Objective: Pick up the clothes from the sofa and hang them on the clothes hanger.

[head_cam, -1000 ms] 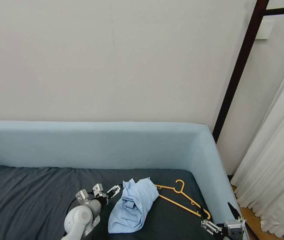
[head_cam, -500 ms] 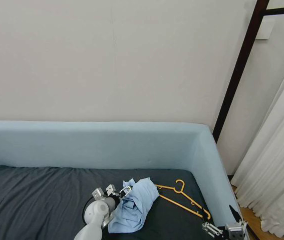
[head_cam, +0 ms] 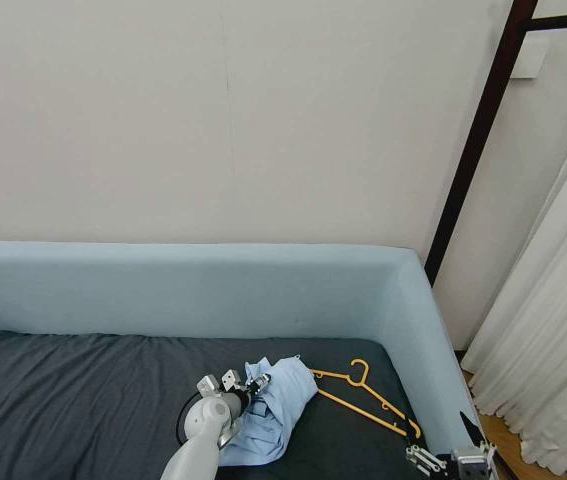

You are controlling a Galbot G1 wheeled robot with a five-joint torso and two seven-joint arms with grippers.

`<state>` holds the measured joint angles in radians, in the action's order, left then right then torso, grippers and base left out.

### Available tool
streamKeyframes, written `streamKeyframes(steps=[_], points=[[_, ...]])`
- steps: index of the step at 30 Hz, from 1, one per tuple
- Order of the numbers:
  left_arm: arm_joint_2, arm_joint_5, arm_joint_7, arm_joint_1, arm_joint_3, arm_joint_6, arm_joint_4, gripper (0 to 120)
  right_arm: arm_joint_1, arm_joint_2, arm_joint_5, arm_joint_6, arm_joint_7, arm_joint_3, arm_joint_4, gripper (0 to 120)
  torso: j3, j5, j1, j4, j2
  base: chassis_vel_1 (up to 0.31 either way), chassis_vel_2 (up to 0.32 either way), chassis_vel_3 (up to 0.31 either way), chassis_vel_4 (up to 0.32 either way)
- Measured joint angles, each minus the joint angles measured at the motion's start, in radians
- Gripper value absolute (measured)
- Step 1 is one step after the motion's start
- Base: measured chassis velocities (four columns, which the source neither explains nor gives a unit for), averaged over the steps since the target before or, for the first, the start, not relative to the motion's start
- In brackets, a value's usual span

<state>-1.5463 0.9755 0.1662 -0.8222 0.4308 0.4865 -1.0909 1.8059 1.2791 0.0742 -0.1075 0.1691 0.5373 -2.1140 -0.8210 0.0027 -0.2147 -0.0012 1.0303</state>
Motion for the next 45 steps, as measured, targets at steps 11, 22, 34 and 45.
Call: streamKeyframes(steps=[11,22,34,45], points=[[0.018,0.002,-0.001,-0.018,-0.002,0.000,-0.035,18,-0.009,0.007,-0.009,-0.002,-0.001,-0.008,0.010,100,0.000,-0.0001,0.000,0.0000,0.000,0.000,0.000,0.000,0.000],[0.105,-0.024,0.027,-0.069,-0.069,-0.050,-0.257,0,-0.009,0.001,-0.011,-0.002,-0.003,-0.009,0.009,100,0.000,-0.0002,0.000,0.0000,0.000,0.000,0.000,0.000,0.000],[0.277,-0.207,0.008,-0.078,-0.199,-0.211,-0.528,0,-0.013,-0.008,-0.010,-0.004,-0.004,-0.009,0.006,100,0.000,-0.0002,0.000,0.0001,0.000,0.000,0.000,0.000,0.000],[0.511,-0.217,-0.088,0.157,-0.317,-0.315,-0.639,0,-0.023,-0.004,-0.009,-0.004,-0.009,-0.021,0.012,100,0.000,-0.0002,0.000,0.0000,0.000,0.000,0.000,0.000,0.000]])
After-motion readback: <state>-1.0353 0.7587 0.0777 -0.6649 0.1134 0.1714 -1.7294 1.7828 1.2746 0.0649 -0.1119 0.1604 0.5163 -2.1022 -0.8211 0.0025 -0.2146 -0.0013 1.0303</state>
